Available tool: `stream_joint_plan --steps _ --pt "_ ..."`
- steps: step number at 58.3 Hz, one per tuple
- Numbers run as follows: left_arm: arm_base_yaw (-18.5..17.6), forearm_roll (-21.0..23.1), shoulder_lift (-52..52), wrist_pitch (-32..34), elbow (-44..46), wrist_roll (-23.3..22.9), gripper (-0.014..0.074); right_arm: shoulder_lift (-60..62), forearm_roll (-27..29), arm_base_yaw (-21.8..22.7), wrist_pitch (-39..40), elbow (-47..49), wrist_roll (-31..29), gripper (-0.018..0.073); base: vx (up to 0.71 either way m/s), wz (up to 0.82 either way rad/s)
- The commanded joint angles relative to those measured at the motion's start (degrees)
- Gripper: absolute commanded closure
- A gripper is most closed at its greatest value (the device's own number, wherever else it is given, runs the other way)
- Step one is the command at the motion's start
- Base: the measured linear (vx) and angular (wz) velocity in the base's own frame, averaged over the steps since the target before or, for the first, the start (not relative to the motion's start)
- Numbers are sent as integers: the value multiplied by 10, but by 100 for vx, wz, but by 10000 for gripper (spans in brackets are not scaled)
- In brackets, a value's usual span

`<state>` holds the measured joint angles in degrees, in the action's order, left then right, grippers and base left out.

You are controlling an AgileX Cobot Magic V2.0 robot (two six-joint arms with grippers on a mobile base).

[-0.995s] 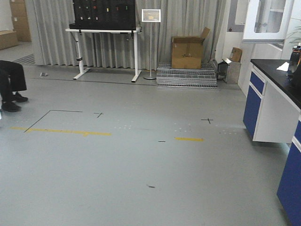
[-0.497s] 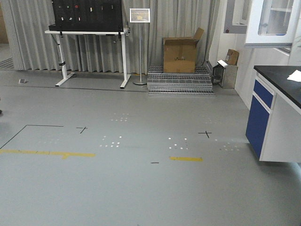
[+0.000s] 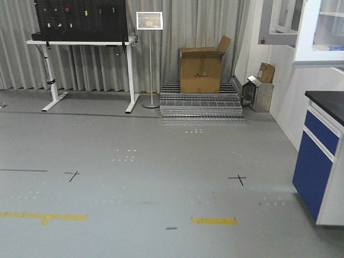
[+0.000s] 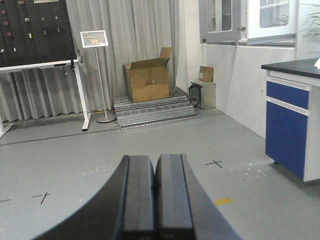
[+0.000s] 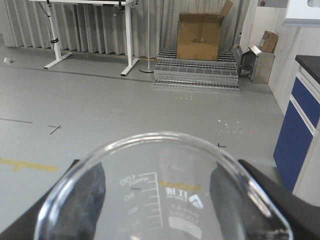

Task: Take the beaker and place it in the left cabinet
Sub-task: 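Drive the base across the room carrying the beaker in the right gripper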

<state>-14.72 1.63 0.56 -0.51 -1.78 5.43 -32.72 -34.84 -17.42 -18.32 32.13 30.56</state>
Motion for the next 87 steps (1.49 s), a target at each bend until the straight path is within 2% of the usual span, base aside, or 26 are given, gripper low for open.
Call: stream_joint_plan --steps 1,87 --pt "-2 5 11 48 -9 -2 596 0 -14 0 42 17 -5 565 76 -6" --pt "-2 5 11 48 -9 -2 596 0 -14 0 37 17 -5 565 73 -2"
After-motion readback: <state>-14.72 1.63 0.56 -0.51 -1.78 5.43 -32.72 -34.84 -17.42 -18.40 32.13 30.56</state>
